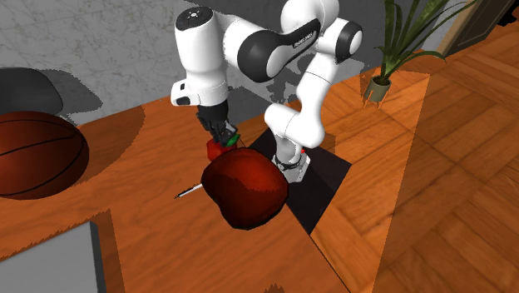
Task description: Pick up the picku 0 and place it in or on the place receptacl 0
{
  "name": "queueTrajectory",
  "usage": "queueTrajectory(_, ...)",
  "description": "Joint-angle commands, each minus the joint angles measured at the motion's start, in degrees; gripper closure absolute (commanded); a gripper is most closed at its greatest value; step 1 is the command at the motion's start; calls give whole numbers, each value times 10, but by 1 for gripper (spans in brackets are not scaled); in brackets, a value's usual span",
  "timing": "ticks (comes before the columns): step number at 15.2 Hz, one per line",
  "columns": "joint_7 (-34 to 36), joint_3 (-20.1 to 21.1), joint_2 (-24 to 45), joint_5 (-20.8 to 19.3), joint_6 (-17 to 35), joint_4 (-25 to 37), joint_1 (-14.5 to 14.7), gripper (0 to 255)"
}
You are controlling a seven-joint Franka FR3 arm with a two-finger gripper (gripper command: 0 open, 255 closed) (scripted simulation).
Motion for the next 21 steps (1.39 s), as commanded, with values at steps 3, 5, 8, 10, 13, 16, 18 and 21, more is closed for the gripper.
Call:
queueTrajectory(3, -1, 1, 11, 2, -25, 35, 1, 255)
queueTrajectory(5, -2, 2, 17, 3, -39, 55, 2, 255)
queueTrajectory(8, -3, 3, 27, 5, -59, 86, 3, 255)
queueTrajectory(10, -3, 4, 34, 6, -73, 106, 4, 255)
queueTrajectory(13, -4, 5, 45, 7, -94, 138, 5, 255)
queueTrajectory(16, -5, 5, 57, 8, -115, 171, 6, 255)
queueTrajectory(18, -6, 6, 66, 9, -129, 194, 6, 255)
queueTrajectory(21, -7, 6, 80, 11, -151, 230, 7, 255)
